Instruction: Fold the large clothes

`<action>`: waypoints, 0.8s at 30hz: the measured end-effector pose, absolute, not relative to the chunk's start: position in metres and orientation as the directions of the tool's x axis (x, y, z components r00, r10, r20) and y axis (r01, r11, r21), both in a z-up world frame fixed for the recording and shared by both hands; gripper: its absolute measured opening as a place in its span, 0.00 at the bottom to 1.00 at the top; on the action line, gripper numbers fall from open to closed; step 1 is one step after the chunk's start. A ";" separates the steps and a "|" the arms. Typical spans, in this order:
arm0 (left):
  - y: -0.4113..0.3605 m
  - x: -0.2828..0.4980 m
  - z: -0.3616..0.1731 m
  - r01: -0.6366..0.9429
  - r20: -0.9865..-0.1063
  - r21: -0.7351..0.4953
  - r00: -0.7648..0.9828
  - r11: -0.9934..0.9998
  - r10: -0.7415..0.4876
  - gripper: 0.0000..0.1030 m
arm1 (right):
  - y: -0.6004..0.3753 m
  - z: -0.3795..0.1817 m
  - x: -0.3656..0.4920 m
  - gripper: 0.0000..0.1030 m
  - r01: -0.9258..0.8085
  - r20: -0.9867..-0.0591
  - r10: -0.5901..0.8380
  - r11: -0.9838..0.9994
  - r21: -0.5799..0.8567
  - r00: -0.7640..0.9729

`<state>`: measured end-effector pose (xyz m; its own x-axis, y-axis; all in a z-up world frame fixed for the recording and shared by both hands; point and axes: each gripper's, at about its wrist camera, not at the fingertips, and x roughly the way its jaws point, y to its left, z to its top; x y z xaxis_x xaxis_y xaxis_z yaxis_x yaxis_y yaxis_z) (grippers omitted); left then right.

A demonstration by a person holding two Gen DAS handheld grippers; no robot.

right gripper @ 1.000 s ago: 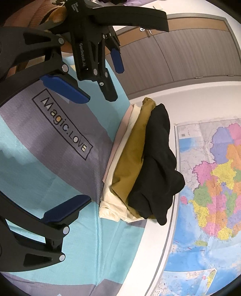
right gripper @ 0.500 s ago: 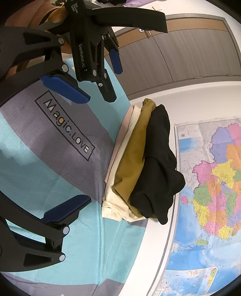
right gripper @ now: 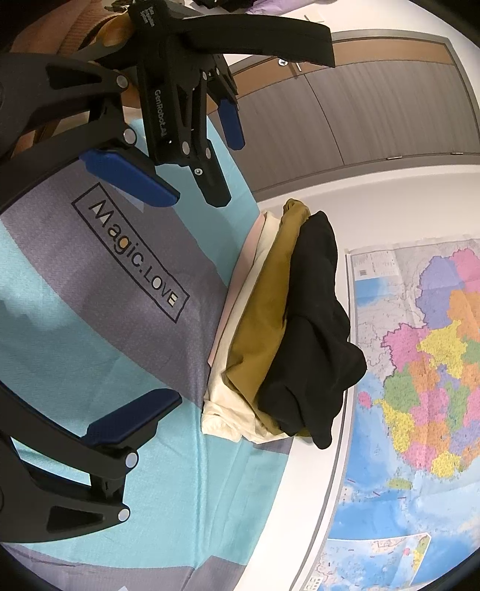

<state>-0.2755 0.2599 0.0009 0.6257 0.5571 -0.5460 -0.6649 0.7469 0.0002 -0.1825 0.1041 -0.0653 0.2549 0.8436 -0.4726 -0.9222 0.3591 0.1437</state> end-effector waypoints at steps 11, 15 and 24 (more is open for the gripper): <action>0.259 -0.275 0.001 -0.663 -0.547 0.004 0.625 0.748 0.557 0.93 | 0.104 -0.065 -0.184 0.94 -0.922 -0.468 0.845 0.360 0.144 0.257; 0.258 -0.274 0.001 -0.663 -0.548 0.003 0.625 0.748 0.556 0.93 | 0.104 -0.065 -0.185 0.94 -0.921 -0.473 0.842 0.363 0.143 0.258; 0.259 -0.273 -0.002 -0.662 -0.552 0.003 0.624 0.749 0.553 0.93 | 0.103 -0.066 -0.186 0.94 -0.921 -0.477 0.842 0.360 0.148 0.253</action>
